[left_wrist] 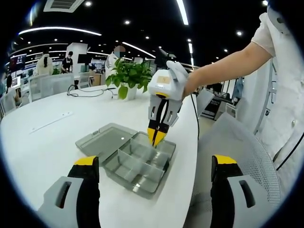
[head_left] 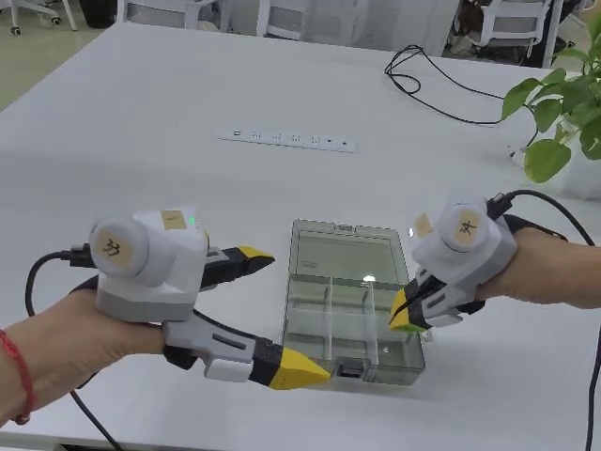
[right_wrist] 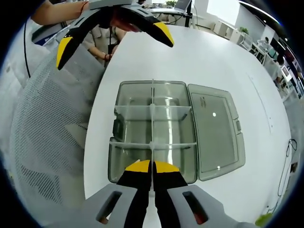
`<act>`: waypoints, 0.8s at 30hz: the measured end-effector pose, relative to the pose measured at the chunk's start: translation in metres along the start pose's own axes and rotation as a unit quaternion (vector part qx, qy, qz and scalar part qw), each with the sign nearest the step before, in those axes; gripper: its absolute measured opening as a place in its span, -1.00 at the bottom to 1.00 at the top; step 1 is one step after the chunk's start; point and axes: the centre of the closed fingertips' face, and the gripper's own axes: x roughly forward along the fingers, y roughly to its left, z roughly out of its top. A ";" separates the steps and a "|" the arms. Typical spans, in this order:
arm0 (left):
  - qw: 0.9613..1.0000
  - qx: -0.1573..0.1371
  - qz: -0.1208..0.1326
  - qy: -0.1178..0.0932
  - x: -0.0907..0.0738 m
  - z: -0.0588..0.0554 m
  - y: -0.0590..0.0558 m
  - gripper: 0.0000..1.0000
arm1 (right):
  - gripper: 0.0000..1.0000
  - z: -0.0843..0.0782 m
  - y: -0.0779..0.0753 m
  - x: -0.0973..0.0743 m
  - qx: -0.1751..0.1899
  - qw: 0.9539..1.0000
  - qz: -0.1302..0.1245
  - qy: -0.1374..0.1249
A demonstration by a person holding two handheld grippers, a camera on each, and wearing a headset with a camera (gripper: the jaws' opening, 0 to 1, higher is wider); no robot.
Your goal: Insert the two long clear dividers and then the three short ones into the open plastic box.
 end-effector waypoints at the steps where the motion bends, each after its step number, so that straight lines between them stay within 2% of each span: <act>1: 1.000 0.000 0.000 0.001 0.000 -0.001 0.000 1.00 | -0.94 -0.001 0.000 0.001 -0.001 1.000 0.000 0.001; 7: 1.000 -0.003 0.001 0.005 -0.001 -0.003 0.001 1.00 | -0.94 -0.002 -0.001 0.003 -0.010 1.000 -0.001 0.010; 18: 1.000 -0.004 0.001 0.007 -0.003 -0.004 0.000 1.00 | -0.92 -0.003 -0.002 0.001 -0.012 1.000 -0.007 0.012; 24: 1.000 -0.006 0.005 0.010 -0.007 -0.006 0.003 1.00 | -0.82 0.003 -0.003 -0.016 0.010 0.999 -0.022 -0.021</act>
